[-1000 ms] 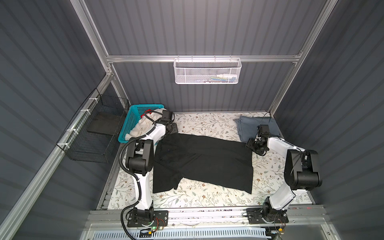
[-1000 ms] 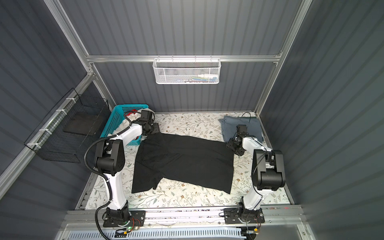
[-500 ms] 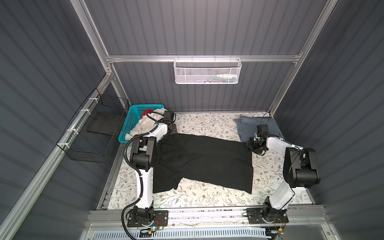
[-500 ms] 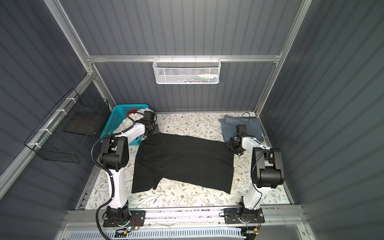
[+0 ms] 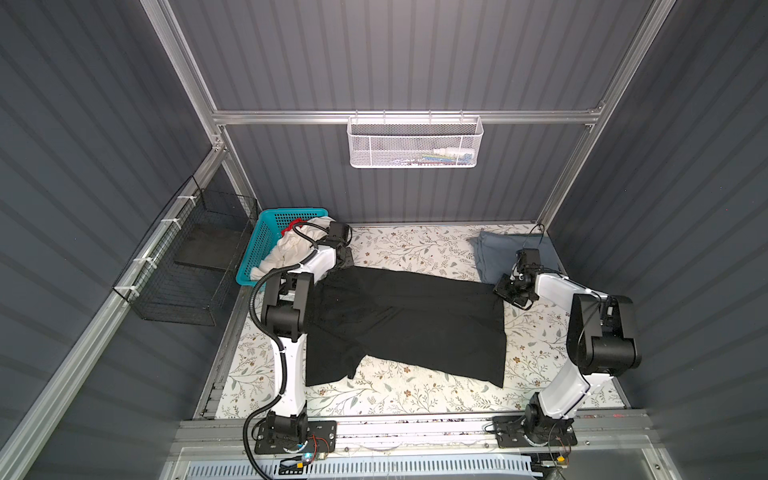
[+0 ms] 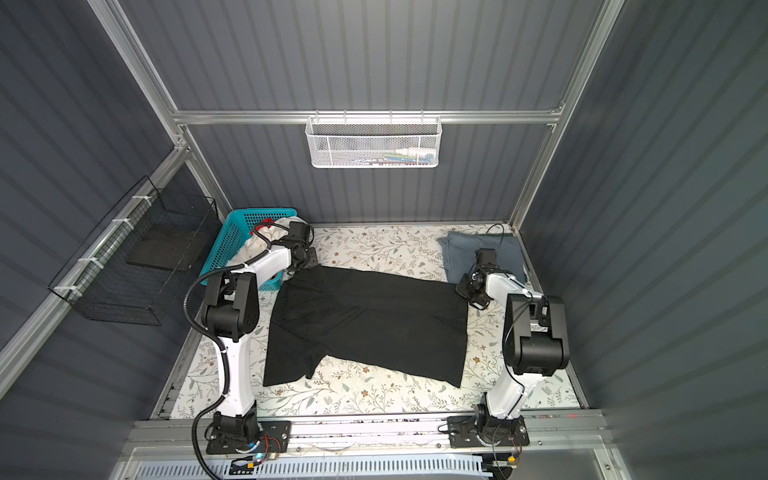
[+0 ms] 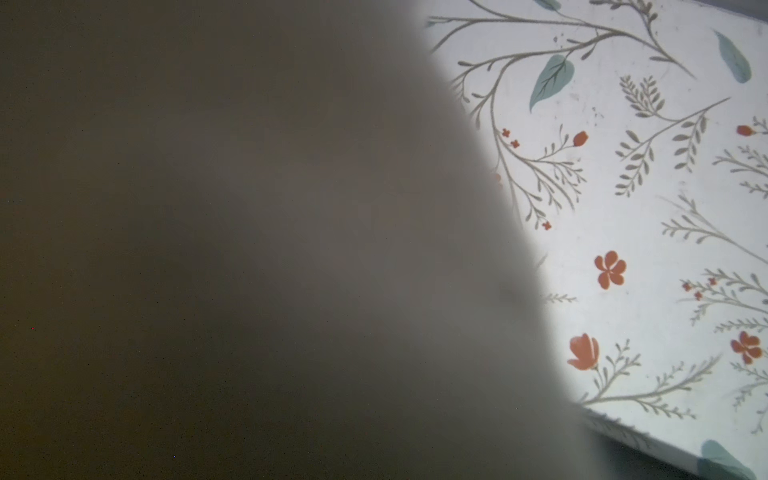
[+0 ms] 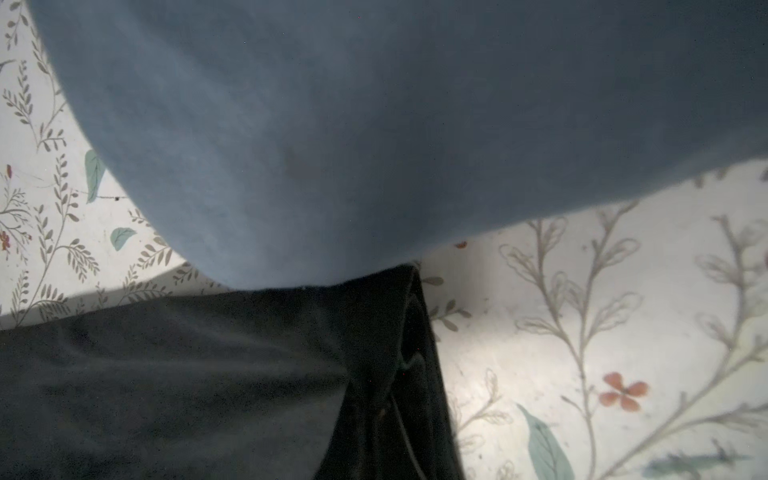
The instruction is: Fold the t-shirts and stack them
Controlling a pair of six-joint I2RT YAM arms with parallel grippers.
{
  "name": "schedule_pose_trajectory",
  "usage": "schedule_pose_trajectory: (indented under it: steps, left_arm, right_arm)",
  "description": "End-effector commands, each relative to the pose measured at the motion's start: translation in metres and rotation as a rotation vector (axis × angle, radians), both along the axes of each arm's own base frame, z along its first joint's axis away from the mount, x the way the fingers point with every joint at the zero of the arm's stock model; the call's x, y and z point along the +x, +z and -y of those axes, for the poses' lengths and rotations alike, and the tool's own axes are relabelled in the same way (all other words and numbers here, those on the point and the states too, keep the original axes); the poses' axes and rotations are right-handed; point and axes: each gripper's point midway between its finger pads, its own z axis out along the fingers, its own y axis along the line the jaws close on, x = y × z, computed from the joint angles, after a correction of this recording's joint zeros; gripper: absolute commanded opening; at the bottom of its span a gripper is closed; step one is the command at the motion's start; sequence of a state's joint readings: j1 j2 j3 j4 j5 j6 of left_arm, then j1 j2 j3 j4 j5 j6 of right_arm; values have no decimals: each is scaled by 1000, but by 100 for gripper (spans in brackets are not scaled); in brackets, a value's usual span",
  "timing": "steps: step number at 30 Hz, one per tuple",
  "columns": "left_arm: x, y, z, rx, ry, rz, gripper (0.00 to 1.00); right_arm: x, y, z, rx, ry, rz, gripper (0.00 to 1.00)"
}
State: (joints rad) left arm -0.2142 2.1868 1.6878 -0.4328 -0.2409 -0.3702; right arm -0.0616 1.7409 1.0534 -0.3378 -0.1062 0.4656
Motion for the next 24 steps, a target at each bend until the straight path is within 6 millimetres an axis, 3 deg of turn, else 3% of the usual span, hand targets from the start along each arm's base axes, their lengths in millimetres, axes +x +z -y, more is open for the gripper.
schedule_pose_trajectory:
  steps: [1, 24]
  left_arm:
    - [2, -7, -6, 30, 21, -21, 29]
    - [-1, -20, -16, 46, 43, -42, 29]
  right_arm:
    - [-3, 16, 19, -58, -59, 24, 0]
    - [-11, 26, 41, -111, -131, 30, 0]
